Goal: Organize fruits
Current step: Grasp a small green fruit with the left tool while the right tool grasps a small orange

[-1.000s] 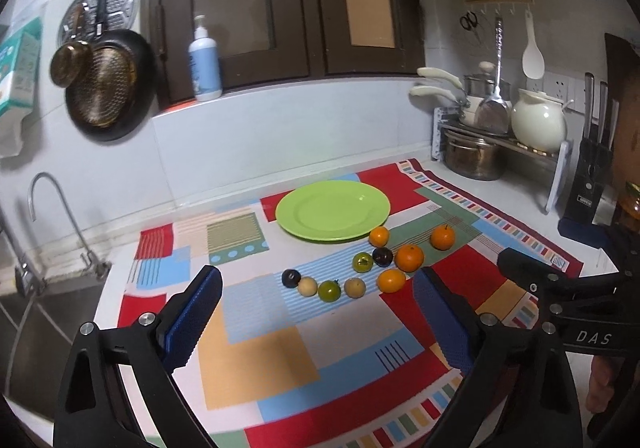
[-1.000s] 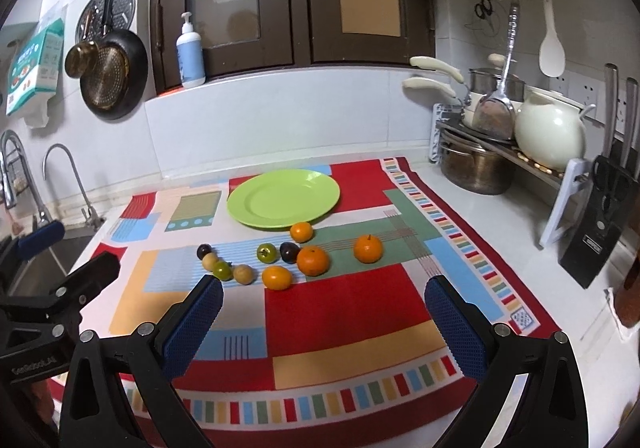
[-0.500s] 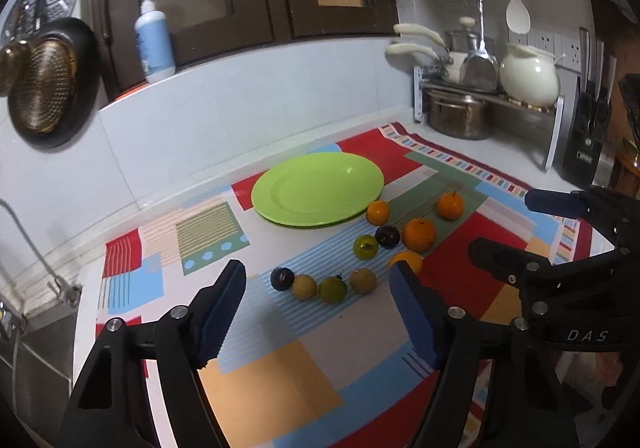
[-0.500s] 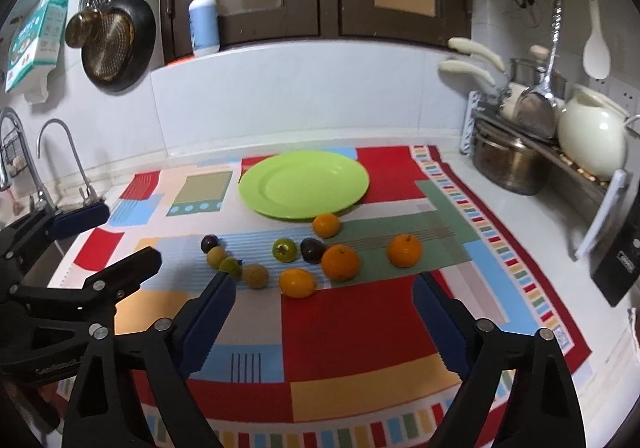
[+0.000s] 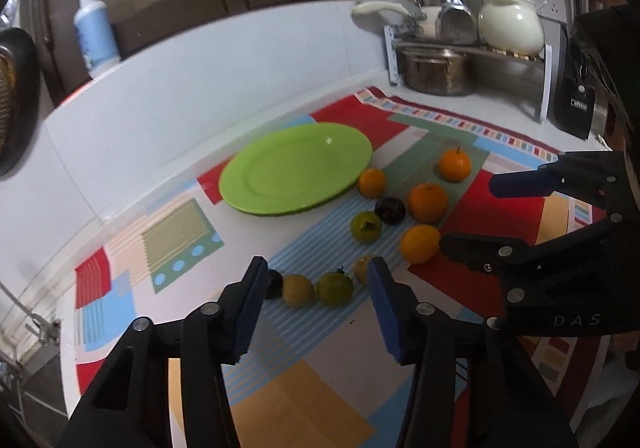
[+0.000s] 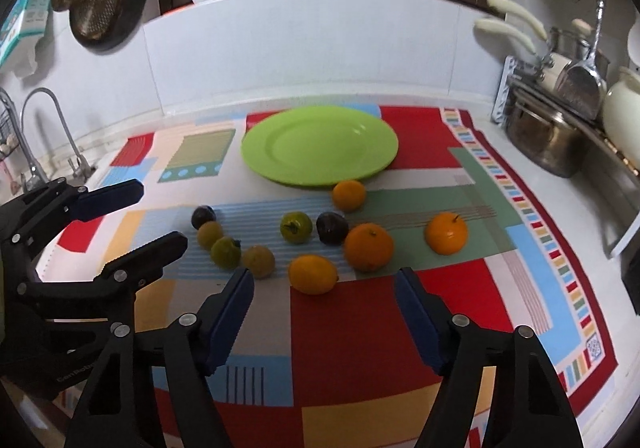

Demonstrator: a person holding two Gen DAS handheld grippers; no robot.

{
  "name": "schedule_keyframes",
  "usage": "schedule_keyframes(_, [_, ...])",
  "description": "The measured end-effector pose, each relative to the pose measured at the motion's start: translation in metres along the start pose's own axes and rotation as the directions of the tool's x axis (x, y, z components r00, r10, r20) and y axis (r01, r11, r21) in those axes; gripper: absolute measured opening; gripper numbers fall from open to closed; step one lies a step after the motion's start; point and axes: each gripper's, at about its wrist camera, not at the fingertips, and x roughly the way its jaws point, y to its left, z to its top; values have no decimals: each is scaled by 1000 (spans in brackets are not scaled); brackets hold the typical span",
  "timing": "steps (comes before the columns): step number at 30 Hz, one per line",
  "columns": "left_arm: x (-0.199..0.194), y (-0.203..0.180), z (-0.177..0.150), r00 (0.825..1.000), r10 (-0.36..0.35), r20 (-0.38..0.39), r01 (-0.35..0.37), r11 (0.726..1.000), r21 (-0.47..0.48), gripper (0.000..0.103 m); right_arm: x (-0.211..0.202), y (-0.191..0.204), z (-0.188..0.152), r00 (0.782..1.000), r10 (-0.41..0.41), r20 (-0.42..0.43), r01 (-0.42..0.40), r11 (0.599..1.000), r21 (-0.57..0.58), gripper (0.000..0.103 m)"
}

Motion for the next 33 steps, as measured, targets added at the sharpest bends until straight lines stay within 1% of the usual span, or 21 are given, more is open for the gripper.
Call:
schedule_keyframes(7, [27,-2,-5,997,-50,-52,52,998,41,39,24,-3,0,998,7,-66,-8,1000,-2,66])
schedule_keyframes(9, [33,-3,-6,996,-65,-67,68,996,50,35,29,-2,0,997,10,-80,-11,1000,-2,64])
schedule_keyframes(14, [42,-3,-10,992,-84,-91,90,994,55,31,39,-3,-1,994,19,-104,-19,1000,-1,62])
schedule_keyframes(24, [56,-6,-13,989,-83,-122,93,992,80,30,49,-1,-2,991,48,-126,-48,999,3,57])
schedule_keyframes(28, [57,-7,-12,989,-83,-119,94,992,85,28,54,-2,0,990,59,-130,-58,998,9,56])
schedule_keyframes(30, [58,-8,-12,990,-81,-118,93,991,92,28,56,-3,0,989,66,-134,-65,998,13,53])
schedule_keyframes(33, [59,-7,-11,989,-85,-118,96,991,89,27,60,-3,1,987,75,-141,-73,997,21,52])
